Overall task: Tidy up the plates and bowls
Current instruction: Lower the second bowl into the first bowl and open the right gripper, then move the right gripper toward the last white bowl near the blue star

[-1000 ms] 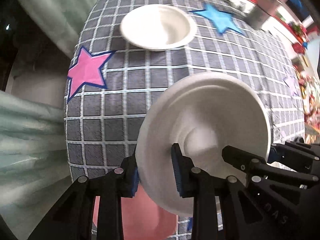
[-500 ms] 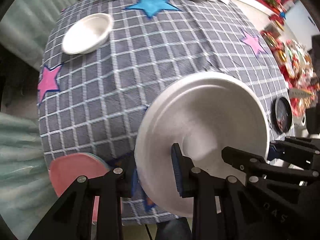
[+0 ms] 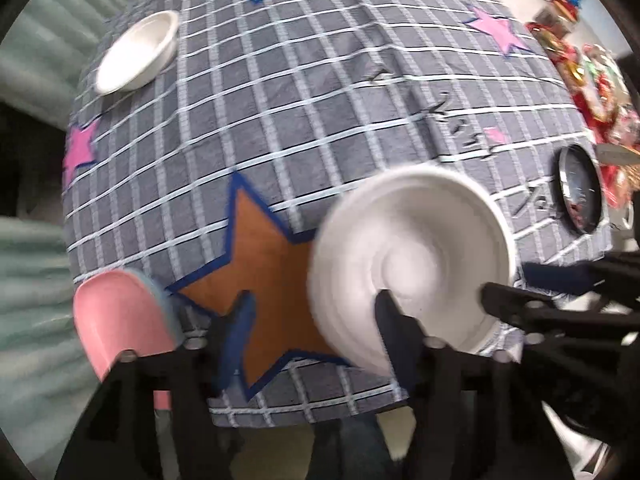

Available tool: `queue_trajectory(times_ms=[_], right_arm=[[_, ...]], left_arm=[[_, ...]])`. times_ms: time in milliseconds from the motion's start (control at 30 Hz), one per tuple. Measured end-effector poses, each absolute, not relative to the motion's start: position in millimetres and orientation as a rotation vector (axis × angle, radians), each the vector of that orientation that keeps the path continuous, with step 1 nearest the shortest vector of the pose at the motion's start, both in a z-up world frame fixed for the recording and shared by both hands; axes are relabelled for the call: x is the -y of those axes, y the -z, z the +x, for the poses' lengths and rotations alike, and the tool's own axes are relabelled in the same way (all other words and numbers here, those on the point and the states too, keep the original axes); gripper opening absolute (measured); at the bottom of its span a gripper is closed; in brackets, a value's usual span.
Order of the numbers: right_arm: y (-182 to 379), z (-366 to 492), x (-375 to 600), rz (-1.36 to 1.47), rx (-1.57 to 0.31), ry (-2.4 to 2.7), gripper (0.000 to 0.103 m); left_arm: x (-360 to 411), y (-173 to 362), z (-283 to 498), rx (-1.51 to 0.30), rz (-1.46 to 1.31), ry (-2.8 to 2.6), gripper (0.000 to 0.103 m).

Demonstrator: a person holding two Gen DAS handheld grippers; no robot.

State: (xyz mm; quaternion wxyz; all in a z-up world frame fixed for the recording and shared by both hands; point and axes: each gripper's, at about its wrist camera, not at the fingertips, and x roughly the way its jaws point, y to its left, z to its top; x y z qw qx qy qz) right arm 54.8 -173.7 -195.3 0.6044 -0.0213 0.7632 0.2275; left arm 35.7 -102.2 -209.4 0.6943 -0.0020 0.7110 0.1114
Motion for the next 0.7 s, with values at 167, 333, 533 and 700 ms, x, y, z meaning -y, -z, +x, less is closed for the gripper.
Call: queue_trajectory(times_ms=[167,333,533,700], right_arm=[[189.4,61.8,204.6,0.005,-1.751,-0.536,0.100],[187.1,62.1,229.0,0.038,-1.769,-0.524,0.101],[189.1,51.0,248.1,0.092,-1.812,-0.529,0.102],[188.6,53.0,255.6,0.110,-1.809,-0.519,0.102]], left_arm=[[83.0,199.8,15.1,-1.602,-0.074,-0.320,0.080],[83.1,194.7,1.6,-1.622,-0.112,-0.361,0.080],[99.4,180.6,10.0,-1.590,-0.065,-0.353,0.080],[113.5,178.0,16.6,-1.588,-0.034,-0.338,0.080]])
